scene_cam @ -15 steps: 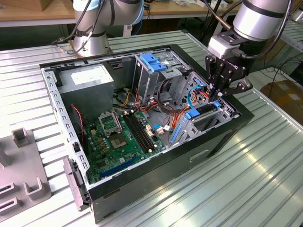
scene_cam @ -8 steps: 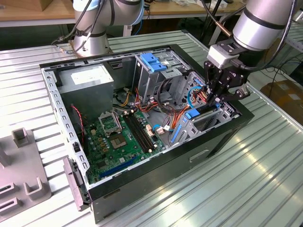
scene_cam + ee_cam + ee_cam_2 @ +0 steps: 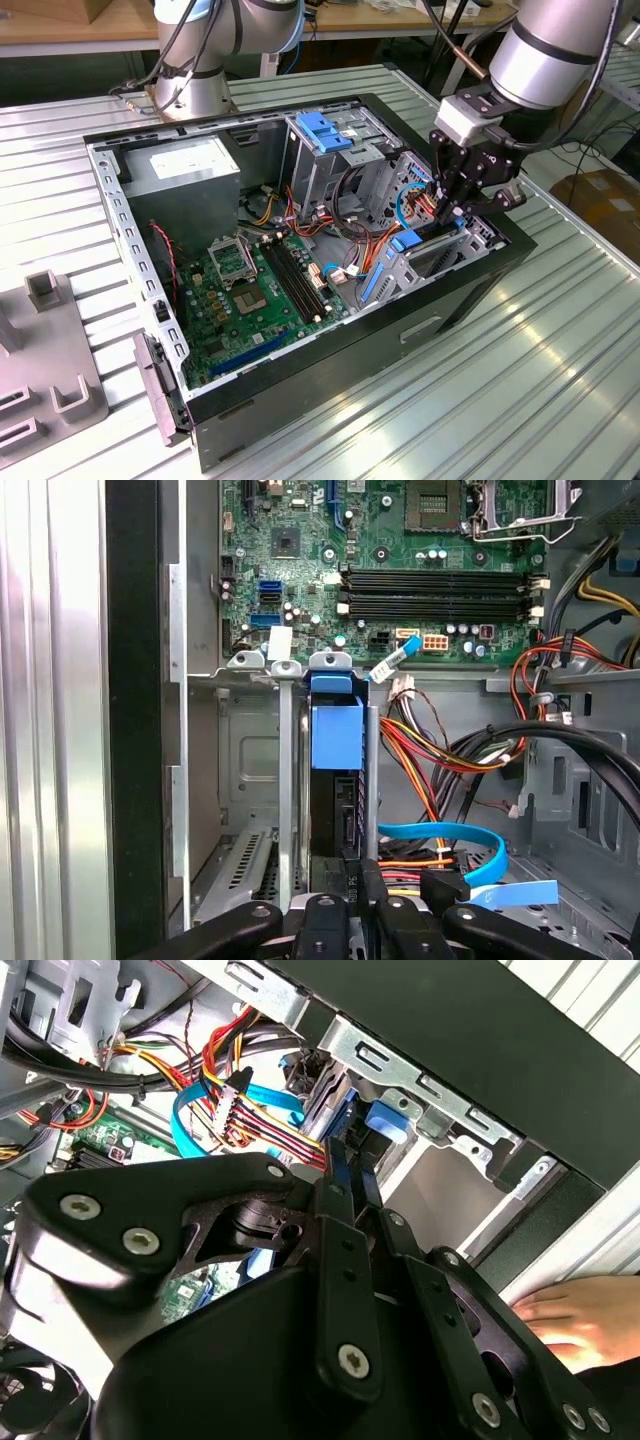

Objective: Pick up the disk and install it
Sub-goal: 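Insert the first disk wire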

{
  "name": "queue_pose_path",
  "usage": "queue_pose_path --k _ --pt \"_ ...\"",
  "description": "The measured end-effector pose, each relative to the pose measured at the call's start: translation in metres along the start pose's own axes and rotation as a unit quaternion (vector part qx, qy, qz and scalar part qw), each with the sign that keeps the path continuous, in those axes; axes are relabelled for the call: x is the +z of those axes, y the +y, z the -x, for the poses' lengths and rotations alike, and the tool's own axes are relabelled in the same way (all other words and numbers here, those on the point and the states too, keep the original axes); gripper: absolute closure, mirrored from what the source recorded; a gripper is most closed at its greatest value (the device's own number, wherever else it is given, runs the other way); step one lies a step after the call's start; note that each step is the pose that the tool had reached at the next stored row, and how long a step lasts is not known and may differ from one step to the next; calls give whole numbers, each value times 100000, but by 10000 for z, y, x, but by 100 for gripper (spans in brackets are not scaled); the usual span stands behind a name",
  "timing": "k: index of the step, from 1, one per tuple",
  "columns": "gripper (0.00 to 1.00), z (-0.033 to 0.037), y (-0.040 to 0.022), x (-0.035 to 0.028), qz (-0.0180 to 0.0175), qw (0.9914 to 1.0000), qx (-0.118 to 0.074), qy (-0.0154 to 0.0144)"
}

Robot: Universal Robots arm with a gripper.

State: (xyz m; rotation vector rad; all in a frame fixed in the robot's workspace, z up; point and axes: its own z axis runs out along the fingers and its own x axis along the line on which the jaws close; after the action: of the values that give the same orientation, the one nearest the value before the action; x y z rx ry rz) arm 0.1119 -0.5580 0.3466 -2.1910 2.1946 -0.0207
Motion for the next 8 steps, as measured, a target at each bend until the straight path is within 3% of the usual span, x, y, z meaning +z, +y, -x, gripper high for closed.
queue_pose_path --k 8 --pt "83 1 0 4 -12 99999 534 9"
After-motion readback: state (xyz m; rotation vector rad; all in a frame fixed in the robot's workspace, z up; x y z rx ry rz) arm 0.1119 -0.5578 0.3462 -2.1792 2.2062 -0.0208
